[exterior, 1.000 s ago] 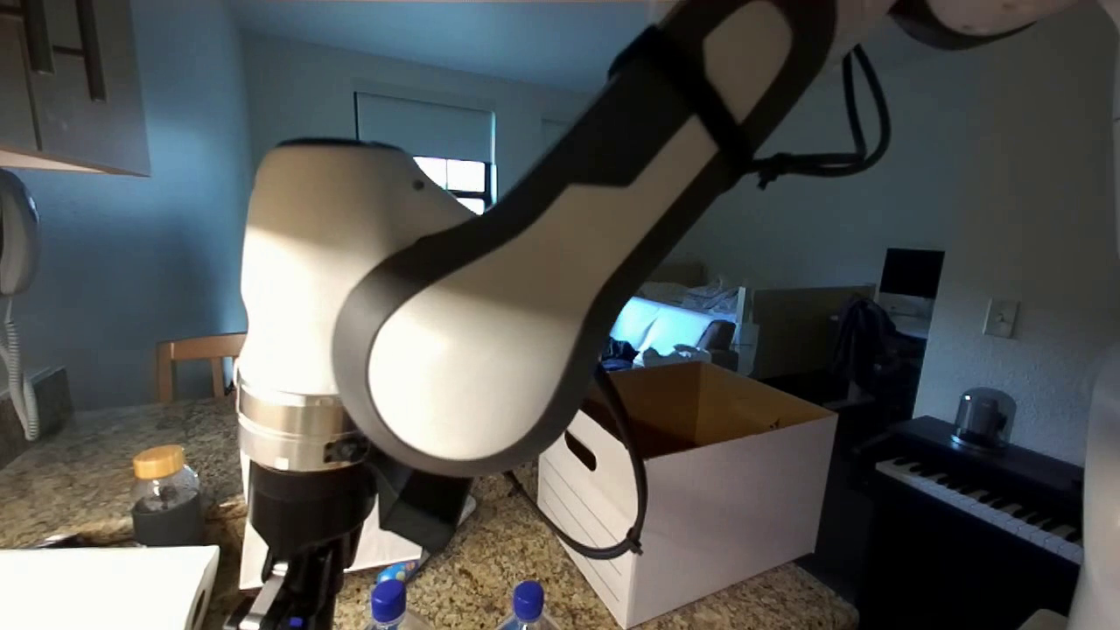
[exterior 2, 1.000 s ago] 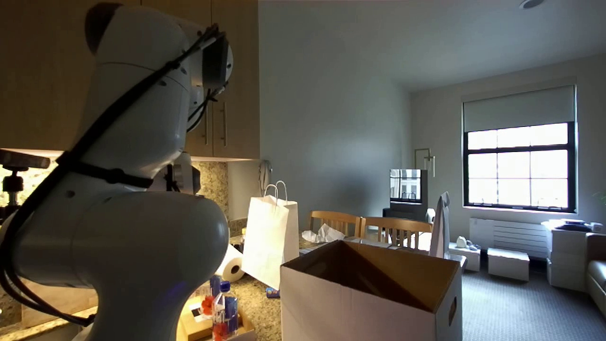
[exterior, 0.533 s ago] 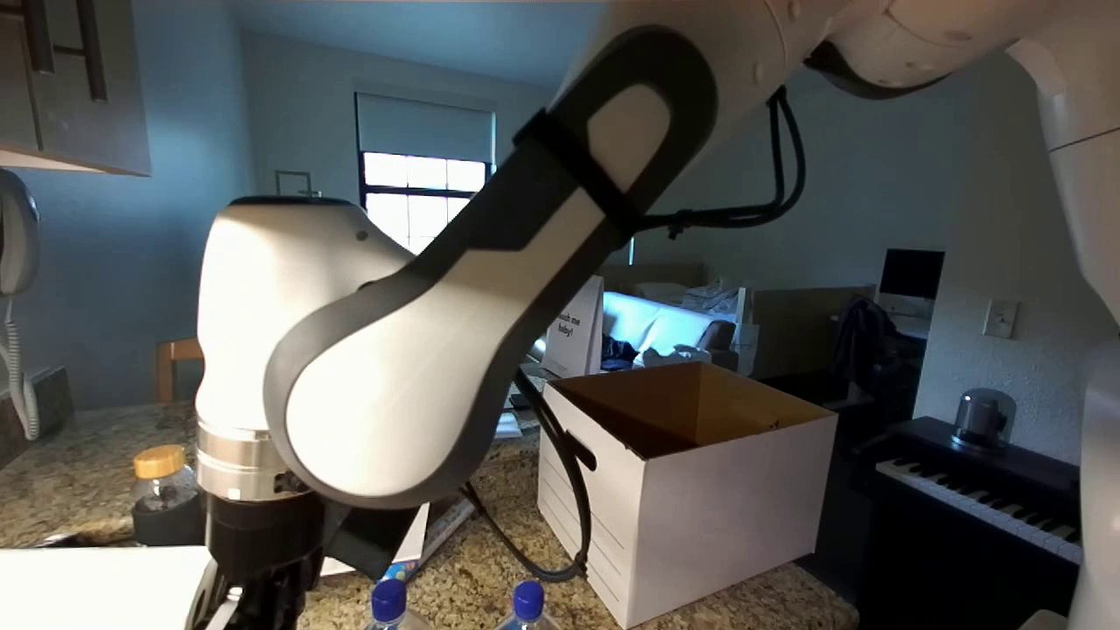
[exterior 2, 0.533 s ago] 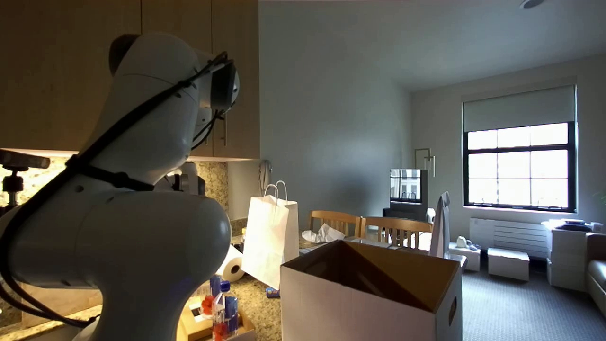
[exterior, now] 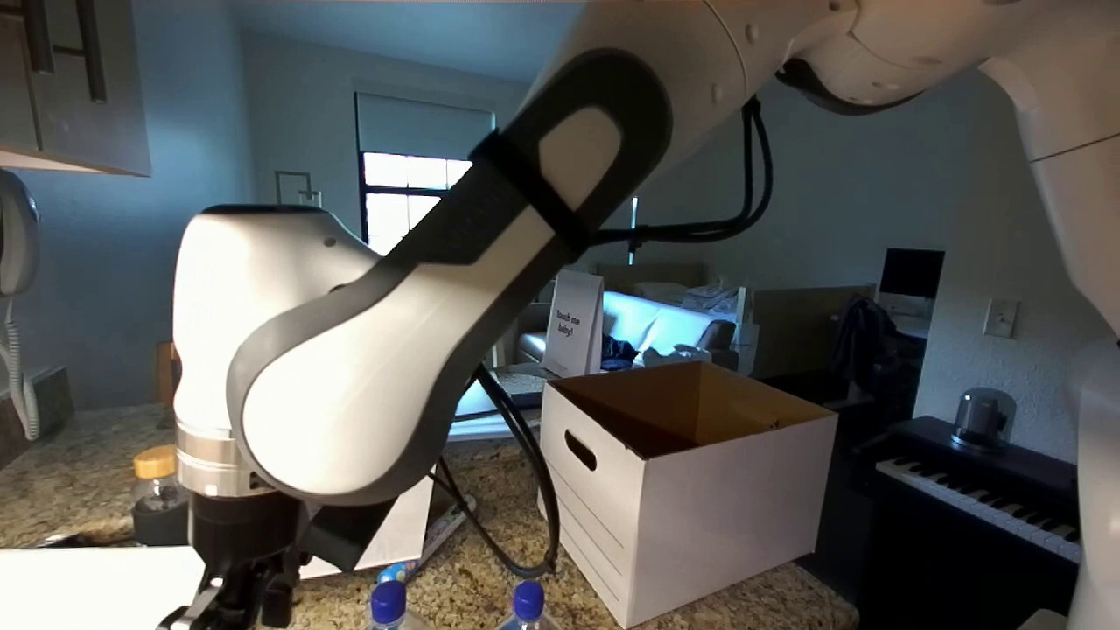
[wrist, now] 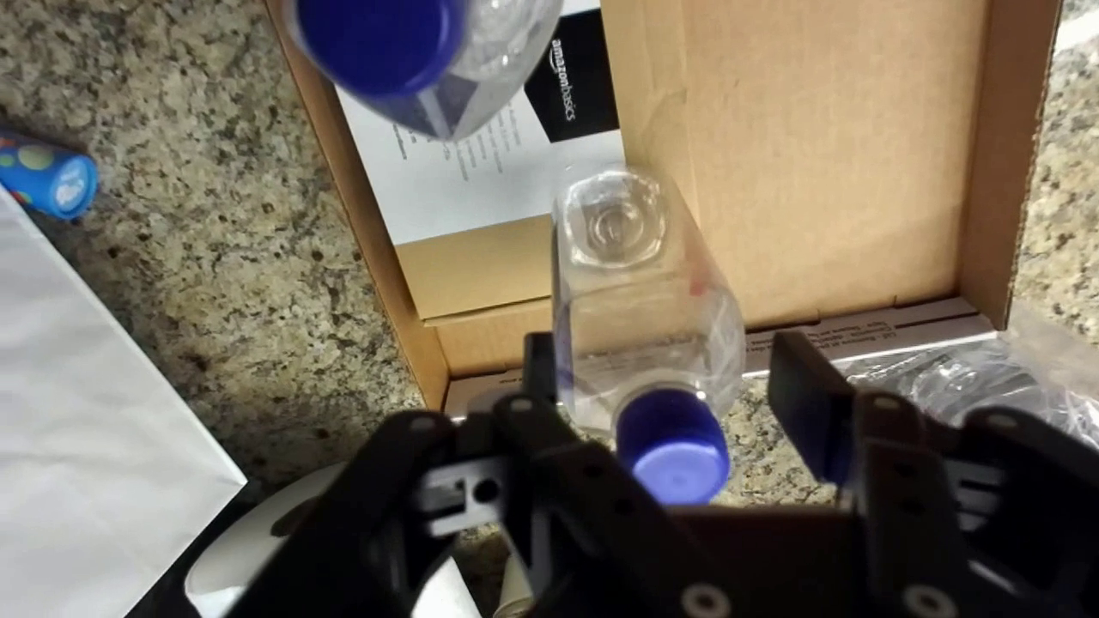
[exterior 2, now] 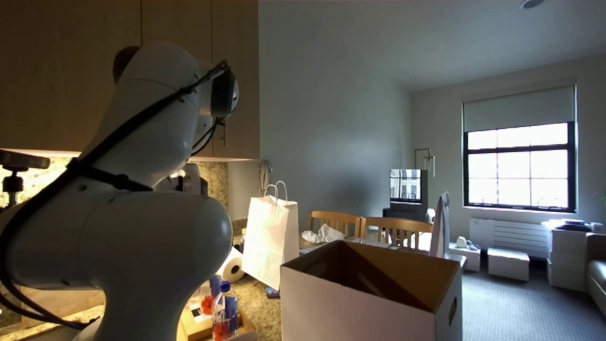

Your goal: Take two bottles out of the white storage box

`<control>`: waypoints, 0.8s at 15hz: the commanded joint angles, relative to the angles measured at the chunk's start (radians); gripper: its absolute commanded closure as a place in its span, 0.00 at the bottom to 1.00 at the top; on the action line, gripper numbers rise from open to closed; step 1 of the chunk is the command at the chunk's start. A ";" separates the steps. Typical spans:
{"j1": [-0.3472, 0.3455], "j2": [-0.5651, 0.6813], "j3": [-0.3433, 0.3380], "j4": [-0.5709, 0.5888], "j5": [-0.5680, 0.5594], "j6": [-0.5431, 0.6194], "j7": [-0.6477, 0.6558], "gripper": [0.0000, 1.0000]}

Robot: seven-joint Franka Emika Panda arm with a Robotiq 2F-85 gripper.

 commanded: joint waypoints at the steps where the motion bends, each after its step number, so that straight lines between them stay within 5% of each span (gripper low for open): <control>1: 0.005 -0.036 -0.007 0.003 0.020 -0.039 0.002 0.03; 7: -0.005 -0.299 -0.026 -0.087 0.033 -0.034 0.209 0.00; 12: -0.115 -0.534 -0.019 -0.089 0.162 -0.273 0.276 0.00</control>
